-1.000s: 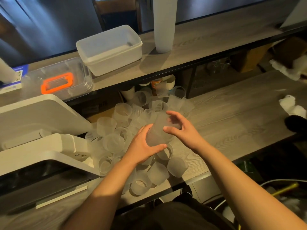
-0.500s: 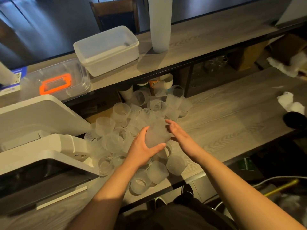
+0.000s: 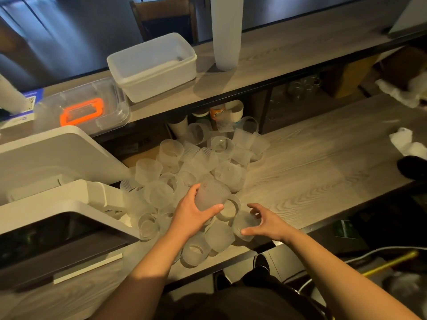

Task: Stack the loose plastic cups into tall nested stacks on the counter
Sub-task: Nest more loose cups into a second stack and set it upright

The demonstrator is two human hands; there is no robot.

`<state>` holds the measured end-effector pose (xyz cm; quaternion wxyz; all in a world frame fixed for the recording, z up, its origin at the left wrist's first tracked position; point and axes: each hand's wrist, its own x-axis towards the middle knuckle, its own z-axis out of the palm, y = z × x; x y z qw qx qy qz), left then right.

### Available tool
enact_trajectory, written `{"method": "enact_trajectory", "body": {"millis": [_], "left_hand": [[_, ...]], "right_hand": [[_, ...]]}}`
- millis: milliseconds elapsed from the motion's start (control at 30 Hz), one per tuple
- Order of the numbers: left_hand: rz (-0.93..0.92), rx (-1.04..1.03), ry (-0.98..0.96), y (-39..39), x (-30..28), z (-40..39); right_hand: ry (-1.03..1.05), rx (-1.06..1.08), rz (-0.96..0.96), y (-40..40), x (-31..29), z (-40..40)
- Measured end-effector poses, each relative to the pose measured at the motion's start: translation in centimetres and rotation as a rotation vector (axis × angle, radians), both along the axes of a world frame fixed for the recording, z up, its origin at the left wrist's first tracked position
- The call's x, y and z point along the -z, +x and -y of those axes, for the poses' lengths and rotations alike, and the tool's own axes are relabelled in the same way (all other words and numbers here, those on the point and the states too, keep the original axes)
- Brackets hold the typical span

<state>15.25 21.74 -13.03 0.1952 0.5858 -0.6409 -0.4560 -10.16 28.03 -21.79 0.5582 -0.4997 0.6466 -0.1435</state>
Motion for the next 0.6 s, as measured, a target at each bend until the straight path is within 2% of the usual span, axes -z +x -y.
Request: {"method": "enact_trajectory", "body": {"millis": [200,300,500,600], "left_hand": [[0.005,-0.004,0.01,0.0,-0.2,-0.4],[0.024,-0.005,0.02,0.1,-0.2,-0.5],[0.076,0.049,-0.002,0.0,-0.8,-0.6],[0.088,0.107,-0.051,-0.3,-1.3,-0.4]], "right_hand": [[-0.065,0.136,0.005,-0.3,0.2,0.8],[-0.059,0.225,0.084,-0.8,-0.2,1.2],[-0.168,0.468,0.247,-1.3,-4.4,2.6],[-0.247,0.485,0.312,-0.7,-7.1,3.4]]}}
